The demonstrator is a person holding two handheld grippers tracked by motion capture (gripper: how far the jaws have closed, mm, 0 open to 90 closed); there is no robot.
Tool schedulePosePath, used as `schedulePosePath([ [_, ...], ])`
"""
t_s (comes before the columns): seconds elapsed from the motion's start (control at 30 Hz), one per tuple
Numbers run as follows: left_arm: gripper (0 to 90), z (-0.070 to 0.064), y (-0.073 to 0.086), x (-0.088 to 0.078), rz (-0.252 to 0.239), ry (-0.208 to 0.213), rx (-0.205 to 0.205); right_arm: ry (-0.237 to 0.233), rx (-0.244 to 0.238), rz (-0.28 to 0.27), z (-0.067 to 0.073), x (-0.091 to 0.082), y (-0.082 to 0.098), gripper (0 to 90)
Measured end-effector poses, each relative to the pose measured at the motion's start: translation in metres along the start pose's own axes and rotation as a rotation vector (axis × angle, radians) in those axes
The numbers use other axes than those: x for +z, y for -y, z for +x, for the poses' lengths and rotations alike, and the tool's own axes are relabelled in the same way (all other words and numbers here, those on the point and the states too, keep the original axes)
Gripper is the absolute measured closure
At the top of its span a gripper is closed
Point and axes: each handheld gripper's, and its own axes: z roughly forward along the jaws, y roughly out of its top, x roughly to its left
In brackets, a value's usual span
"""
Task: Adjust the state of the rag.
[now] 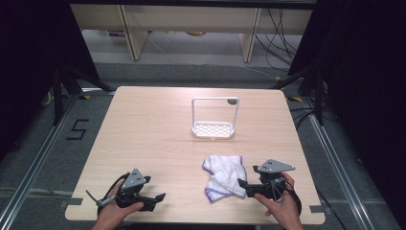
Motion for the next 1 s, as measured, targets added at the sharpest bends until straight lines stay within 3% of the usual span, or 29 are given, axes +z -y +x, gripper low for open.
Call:
schedulePosePath([
  [0.17, 14.8, 0.000, 0.000, 0.002, 0.020, -0.003, 0.016, -0.020, -0.022, 0.002, 0.008, 0.006, -0.008, 25.3],
  [0.27, 14.8, 0.001, 0.001, 0.002, 0.022, -0.004, 0.008, -0.038, -0.097, 0.010, 0.016, 0.016, -0.018, 28.0],
  [0.33, 14.8, -0.001, 0.001, 0.003, 0.006, -0.004, -0.011, -0.051, -0.113, 0.020, 0.023, 0.021, -0.023, 28.4],
  [0.47, 14.8, 0.000, 0.001, 0.003, 0.010, -0.002, -0.008, -0.063, -0.164, 0.048, 0.035, 0.039, -0.035, 31.1],
  [0.6, 14.8, 0.000, 0.001, 0.003, 0.009, -0.002, -0.006, -0.068, -0.172, 0.078, 0.038, 0.048, -0.040, 31.3],
  [0.63, 14.8, 0.000, 0.001, 0.003, 0.011, -0.001, -0.007, -0.065, -0.148, 0.091, 0.039, 0.051, -0.041, 32.3],
  [0.77, 14.8, 0.000, 0.001, 0.003, 0.016, 0.002, 0.002, -0.078, -0.128, 0.109, 0.036, 0.062, -0.044, 36.6],
  [0.87, 14.8, -0.001, 0.001, 0.003, 0.021, 0.001, 0.002, -0.076, -0.146, 0.102, 0.037, 0.066, -0.044, 36.0],
  [0.97, 14.8, 0.000, 0.001, 0.002, 0.029, 0.003, 0.020, -0.071, -0.160, 0.125, 0.041, 0.072, -0.042, 33.8],
  [1.0, 14.8, -0.002, 0.001, 0.003, 0.016, 0.004, 0.003, -0.080, -0.178, 0.156, 0.042, 0.074, -0.041, 38.1],
])
